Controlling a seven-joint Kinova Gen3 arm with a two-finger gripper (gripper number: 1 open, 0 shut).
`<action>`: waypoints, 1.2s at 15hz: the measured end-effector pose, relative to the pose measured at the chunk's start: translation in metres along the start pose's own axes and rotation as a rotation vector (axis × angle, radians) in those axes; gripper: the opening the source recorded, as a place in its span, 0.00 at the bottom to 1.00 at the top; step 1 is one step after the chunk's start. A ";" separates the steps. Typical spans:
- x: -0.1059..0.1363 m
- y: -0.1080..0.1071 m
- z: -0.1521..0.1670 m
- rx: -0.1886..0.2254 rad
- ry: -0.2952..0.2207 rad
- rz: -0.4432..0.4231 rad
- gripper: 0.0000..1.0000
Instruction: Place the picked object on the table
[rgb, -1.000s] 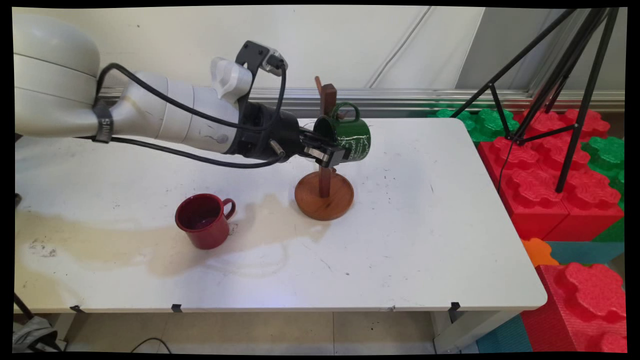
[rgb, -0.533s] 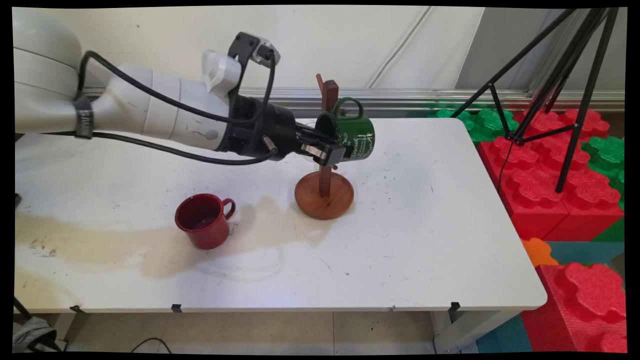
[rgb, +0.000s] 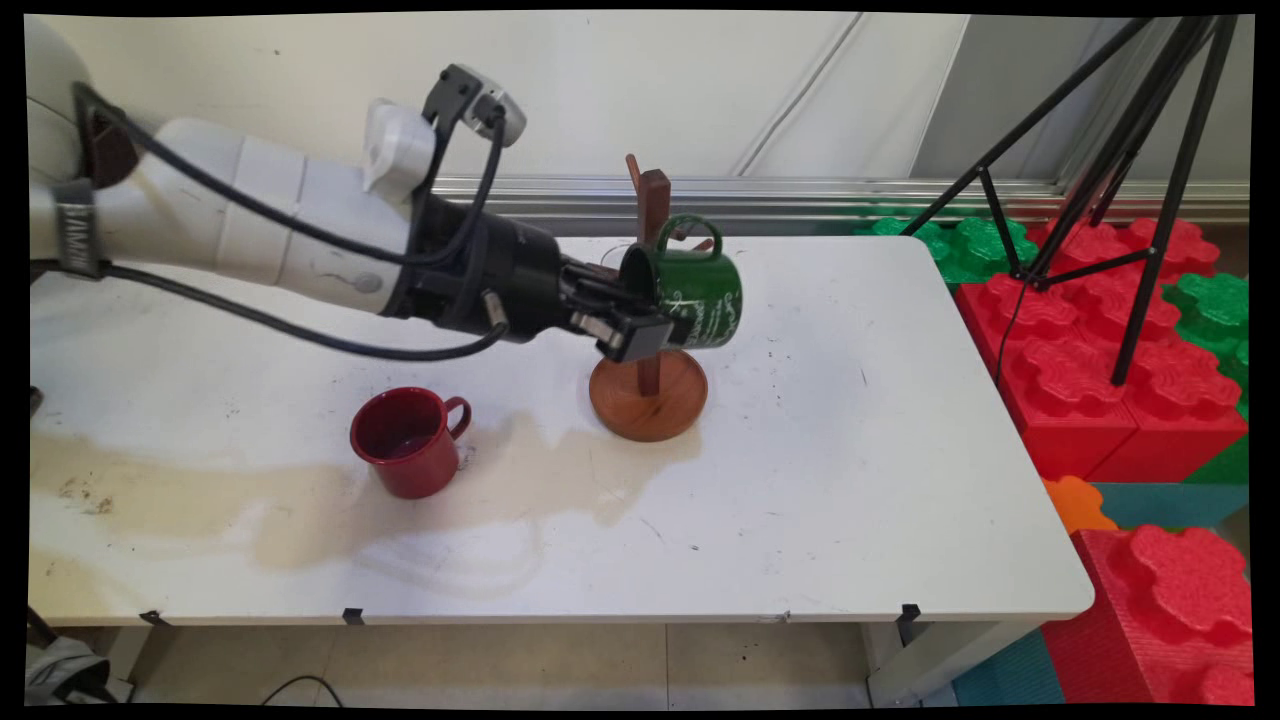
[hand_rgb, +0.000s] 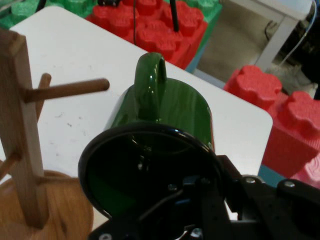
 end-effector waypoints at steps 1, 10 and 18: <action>-0.001 0.001 -0.003 -0.001 -0.008 0.007 0.00; 0.002 0.005 -0.044 0.072 -0.155 0.158 0.00; 0.024 -0.030 -0.077 0.256 -0.306 0.304 0.00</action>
